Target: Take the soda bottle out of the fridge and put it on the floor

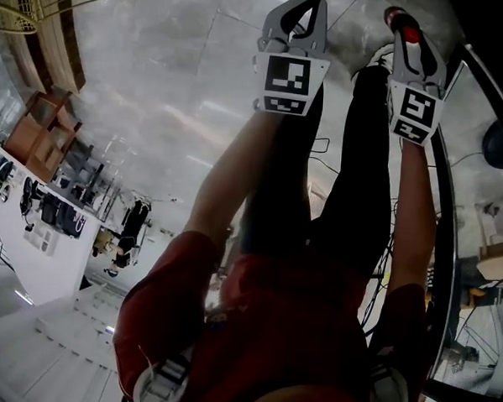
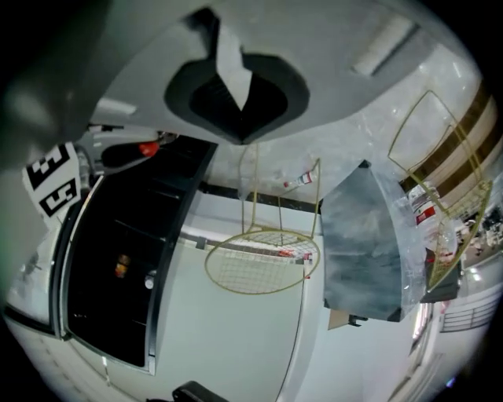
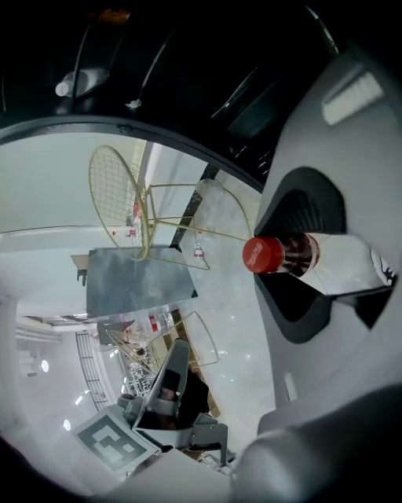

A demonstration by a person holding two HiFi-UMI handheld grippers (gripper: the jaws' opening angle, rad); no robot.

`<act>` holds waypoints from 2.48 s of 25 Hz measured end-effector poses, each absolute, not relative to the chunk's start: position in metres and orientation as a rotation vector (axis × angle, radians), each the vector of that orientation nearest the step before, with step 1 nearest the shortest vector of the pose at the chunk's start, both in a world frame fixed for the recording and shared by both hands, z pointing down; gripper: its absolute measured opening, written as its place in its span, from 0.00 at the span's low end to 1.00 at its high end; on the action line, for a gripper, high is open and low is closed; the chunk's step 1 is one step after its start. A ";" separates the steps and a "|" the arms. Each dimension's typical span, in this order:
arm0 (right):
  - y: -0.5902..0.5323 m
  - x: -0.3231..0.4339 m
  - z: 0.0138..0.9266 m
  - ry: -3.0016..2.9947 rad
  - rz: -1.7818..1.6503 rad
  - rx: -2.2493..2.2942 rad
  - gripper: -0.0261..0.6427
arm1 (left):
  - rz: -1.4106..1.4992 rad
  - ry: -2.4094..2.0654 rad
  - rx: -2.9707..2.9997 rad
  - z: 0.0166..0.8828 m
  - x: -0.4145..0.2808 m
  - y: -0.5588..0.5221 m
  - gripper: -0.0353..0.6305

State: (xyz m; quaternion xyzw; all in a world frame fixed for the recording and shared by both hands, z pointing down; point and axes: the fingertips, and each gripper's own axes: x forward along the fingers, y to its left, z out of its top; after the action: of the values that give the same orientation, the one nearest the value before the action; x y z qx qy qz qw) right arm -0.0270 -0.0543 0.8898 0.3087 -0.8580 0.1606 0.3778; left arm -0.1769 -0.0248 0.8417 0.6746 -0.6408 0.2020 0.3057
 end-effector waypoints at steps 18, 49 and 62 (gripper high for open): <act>-0.043 -0.017 1.124 -2.055 0.407 0.686 0.24 | 0.642 -1.564 1.821 1.041 -0.160 -0.015 0.05; -0.027 0.001 1.187 -1.861 0.555 0.622 0.25 | 0.670 -1.482 1.898 1.051 -0.124 -0.008 0.05; 0.005 0.002 1.142 -1.823 0.703 0.609 0.26 | 0.748 -1.412 1.885 1.026 -0.115 0.014 0.05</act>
State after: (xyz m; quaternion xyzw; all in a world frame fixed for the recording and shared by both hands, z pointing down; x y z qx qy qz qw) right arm 0.0017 0.0048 1.1417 0.2542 -0.7607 0.2932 0.5203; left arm -0.1151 0.0136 1.0264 0.7203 -0.5395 0.2858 0.3291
